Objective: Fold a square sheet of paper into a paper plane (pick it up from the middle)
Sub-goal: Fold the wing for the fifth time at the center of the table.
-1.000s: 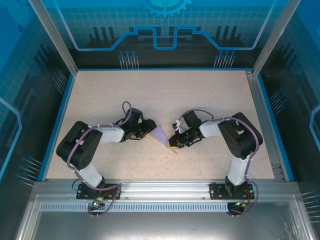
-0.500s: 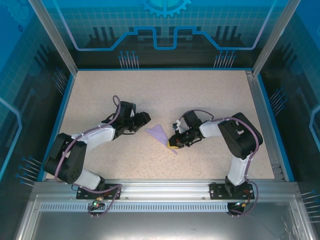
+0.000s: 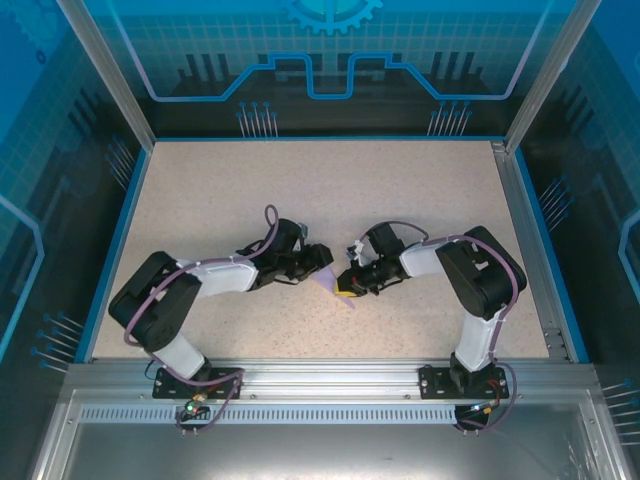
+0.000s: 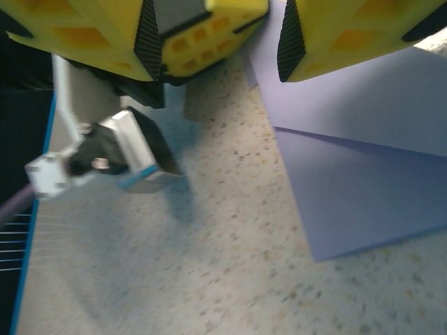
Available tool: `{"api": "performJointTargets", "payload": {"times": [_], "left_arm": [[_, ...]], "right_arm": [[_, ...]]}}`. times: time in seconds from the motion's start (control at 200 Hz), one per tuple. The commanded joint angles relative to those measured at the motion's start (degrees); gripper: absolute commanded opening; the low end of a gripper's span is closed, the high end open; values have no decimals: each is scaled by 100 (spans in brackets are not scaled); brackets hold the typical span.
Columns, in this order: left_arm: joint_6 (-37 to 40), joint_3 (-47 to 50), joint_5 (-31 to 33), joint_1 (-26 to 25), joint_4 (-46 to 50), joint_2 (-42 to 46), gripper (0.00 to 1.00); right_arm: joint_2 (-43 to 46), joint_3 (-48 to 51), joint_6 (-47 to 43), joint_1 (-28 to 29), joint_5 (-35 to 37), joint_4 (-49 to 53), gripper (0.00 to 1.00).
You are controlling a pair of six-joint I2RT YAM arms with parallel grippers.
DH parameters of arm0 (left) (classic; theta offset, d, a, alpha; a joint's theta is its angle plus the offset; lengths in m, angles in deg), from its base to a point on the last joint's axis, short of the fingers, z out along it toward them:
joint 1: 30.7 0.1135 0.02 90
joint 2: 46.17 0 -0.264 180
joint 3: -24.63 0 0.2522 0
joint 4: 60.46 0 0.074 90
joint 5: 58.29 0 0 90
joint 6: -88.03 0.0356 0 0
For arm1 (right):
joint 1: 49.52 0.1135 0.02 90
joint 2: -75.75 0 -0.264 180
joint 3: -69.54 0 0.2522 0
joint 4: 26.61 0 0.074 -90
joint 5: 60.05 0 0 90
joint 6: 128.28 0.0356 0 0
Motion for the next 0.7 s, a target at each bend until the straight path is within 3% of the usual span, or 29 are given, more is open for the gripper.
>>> {"api": "performJointTargets", "payload": {"times": [0.0, 0.39, 0.695], "left_arm": [[-150, -70, -10, -25, -273, -298, 51], [-408, 218, 329, 1, -190, -818, 48], [-358, 99, 374, 34, 59, -830, 48]], "right_arm": [[-316, 267, 203, 217, 618, 407, 0], [303, -59, 162, 462, 447, 552, 1], [230, 77, -423, 480, 1014, 1408, 2]]}}
